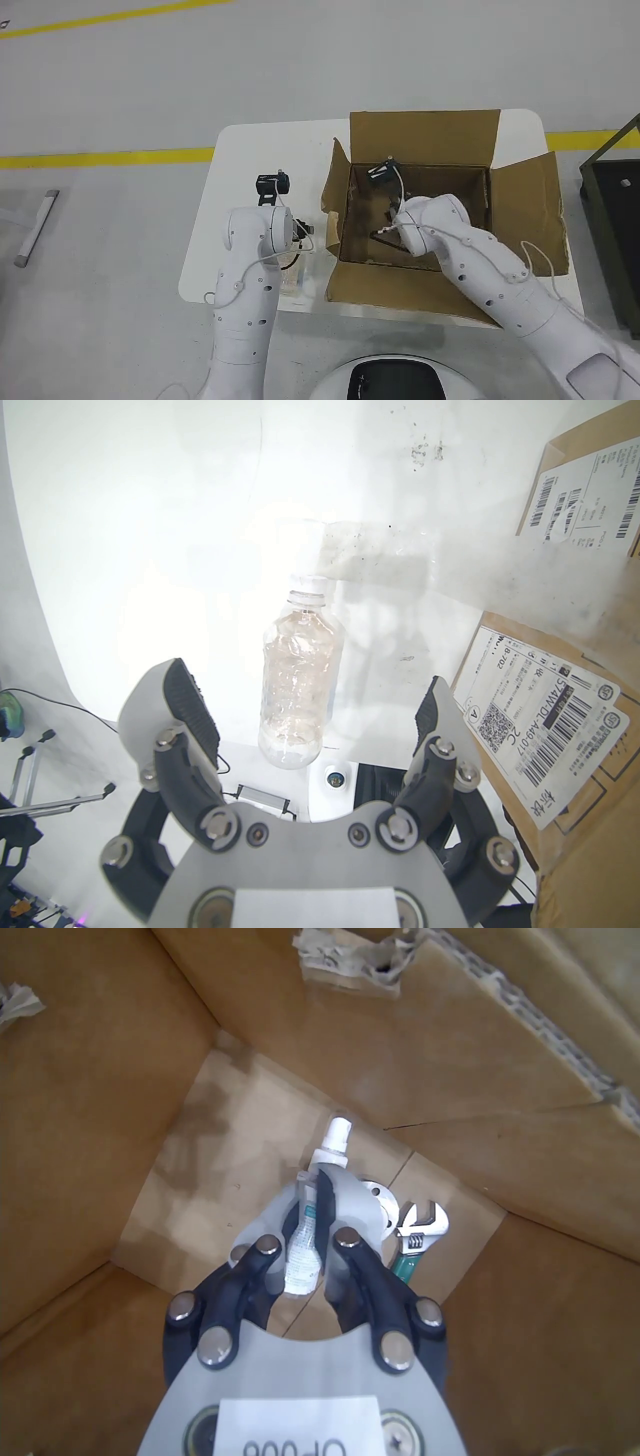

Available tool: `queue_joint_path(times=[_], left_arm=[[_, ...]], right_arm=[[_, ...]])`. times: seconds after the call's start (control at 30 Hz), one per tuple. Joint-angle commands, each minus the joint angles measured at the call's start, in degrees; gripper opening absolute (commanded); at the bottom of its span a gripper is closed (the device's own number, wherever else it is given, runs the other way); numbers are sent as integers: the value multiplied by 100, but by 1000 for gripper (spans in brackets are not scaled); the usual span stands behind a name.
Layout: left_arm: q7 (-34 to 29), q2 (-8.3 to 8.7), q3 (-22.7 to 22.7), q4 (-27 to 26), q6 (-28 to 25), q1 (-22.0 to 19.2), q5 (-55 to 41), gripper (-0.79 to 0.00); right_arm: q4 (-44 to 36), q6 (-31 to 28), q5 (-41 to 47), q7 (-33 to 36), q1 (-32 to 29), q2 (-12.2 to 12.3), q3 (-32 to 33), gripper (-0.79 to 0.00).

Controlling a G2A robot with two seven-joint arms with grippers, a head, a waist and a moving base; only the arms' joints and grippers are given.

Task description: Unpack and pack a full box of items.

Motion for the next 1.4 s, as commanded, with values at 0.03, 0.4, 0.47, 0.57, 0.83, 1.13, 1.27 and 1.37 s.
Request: queue_joint_path(times=[0.03,0.4,0.47,0.57,0.83,1.13,1.27,1.37], left_arm=[[0,0,0,0,0,0,0,0],[0,0,0,0,0,0,0,0],[0,0,0,0,0,0,0,0],[0,0,0,0,0,0,0,0],[0,0,0,0,0,0,0,0],[0,0,0,0,0,0,0,0],[0,0,0,0,0,0,0,0],[0,0,0,0,0,0,0,0]], right_arm=[[48,97,-54,112,-13,-29,-8,-551],[-158,146,-383,280,-322,-20,273,-406],[-157,120,-393,280,-375,-26,304,-397],[-100,48,-299,234,-420,-50,337,-394],[115,-72,-243,143,-398,-135,305,-397],[268,-187,-241,144,-381,-222,262,-400],[294,-259,-212,111,-376,-251,293,-400],[148,-456,-157,79,-390,-258,334,-403]])
